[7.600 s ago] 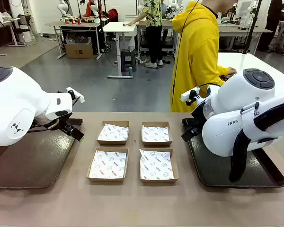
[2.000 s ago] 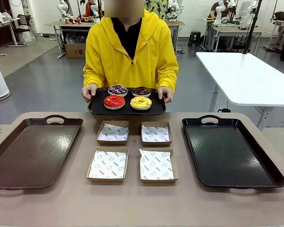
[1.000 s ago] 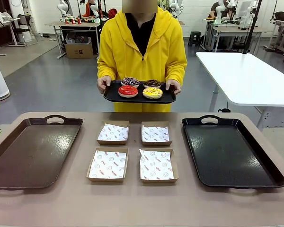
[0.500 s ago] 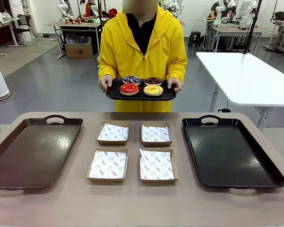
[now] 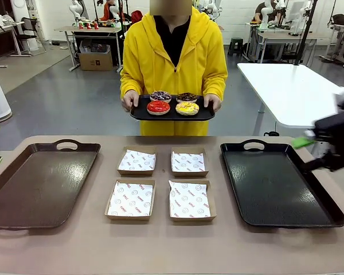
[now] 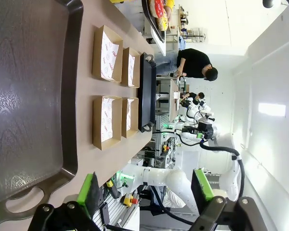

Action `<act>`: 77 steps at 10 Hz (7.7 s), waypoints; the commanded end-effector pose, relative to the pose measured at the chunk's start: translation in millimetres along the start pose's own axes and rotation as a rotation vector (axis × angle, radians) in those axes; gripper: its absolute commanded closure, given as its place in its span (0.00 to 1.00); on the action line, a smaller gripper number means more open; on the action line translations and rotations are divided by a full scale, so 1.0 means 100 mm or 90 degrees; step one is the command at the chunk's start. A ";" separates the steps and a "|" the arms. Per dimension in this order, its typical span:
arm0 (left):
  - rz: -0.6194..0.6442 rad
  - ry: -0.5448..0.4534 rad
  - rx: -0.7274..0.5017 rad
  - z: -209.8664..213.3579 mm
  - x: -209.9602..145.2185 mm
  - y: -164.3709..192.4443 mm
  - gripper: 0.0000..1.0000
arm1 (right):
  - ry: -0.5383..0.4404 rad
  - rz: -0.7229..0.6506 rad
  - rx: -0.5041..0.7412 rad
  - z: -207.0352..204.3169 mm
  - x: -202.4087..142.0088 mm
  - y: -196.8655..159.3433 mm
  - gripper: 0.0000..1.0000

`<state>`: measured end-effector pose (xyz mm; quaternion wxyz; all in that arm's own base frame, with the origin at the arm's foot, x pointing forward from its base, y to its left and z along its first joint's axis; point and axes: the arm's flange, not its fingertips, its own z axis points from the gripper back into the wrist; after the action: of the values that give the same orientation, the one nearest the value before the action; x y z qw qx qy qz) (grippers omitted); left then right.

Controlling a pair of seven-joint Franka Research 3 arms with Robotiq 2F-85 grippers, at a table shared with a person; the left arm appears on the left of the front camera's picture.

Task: Individually package the donuts and arrange them on the tray.
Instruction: Pick up one Paper togo box, then place the picked Paper togo box on the Handle tray while simultaneously picking up another Paper togo box from the table with the other hand.

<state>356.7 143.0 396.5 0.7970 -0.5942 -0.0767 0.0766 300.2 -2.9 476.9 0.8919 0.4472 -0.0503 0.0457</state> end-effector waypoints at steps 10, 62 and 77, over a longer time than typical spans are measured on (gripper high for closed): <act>-0.005 -0.001 -0.008 0.00 0.00 -0.01 0.00 | -0.052 0.010 -0.319 -1.61 0.54 0.58 0.00; -0.005 -0.001 -0.008 0.00 0.00 -0.01 0.00 | 0.022 -0.044 -0.556 -1.73 2.19 1.94 1.00; -0.005 -0.001 -0.008 0.00 0.00 -0.01 0.00 | 0.014 -0.051 -0.546 -1.77 2.43 1.72 1.00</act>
<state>357.0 142.7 396.4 0.7971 -0.5942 -0.0763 0.0764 529.5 250.7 539.1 0.9987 0.0353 -0.0376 -0.0001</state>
